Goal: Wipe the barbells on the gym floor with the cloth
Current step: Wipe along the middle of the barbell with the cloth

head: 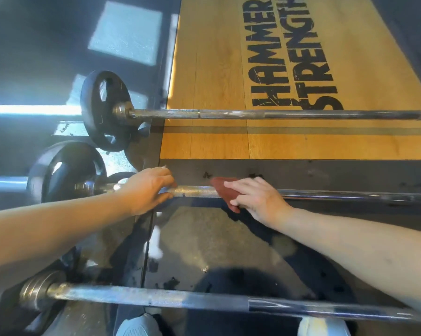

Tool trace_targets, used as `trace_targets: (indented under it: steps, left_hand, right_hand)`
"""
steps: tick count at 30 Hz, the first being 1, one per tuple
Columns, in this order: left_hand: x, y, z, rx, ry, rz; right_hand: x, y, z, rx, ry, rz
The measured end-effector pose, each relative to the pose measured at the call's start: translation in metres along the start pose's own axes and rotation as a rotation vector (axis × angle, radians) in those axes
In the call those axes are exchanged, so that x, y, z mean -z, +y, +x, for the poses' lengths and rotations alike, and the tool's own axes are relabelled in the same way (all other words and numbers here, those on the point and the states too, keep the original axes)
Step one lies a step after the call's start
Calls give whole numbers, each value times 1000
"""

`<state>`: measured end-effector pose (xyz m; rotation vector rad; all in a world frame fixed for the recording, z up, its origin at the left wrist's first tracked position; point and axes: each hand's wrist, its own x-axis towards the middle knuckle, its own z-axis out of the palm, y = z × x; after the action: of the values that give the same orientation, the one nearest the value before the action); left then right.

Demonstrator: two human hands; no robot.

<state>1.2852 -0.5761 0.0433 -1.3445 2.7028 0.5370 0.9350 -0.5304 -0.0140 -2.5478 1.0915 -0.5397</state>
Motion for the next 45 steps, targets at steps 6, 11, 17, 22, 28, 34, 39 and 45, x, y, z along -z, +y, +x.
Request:
trace_targets:
  steps: [6, 11, 17, 22, 28, 34, 39, 45]
  left_hand:
    - [-4, -25, -21, -31, 176, -5]
    - [0, -45, -40, 23, 194, -11]
    - [-1, -41, -44, 39, 219, -7]
    - [-4, -37, -47, 37, 240, -32]
    - [-4, -46, -55, 102, 226, -25]
    - [-3, -54, -71, 270, 239, 86]
    - [-2, -54, -72, 338, 257, 88]
    - [-4, -54, -72, 336, 277, 58]
  right_hand:
    - [7, 10, -12, -68, 55, -52]
    - [-25, -16, 53, 76, 123, 39]
    - [-54, -62, 112, 106, 81, 92]
    - [-15, -13, 37, 54, 33, 46]
    - [-9, -2, 22, -11, 68, -17]
    - [-82, -68, 127, 77, 20, 27]
    - [-118, -123, 188, 96, 13, -17]
    - [-71, -71, 124, 187, -51, -46]
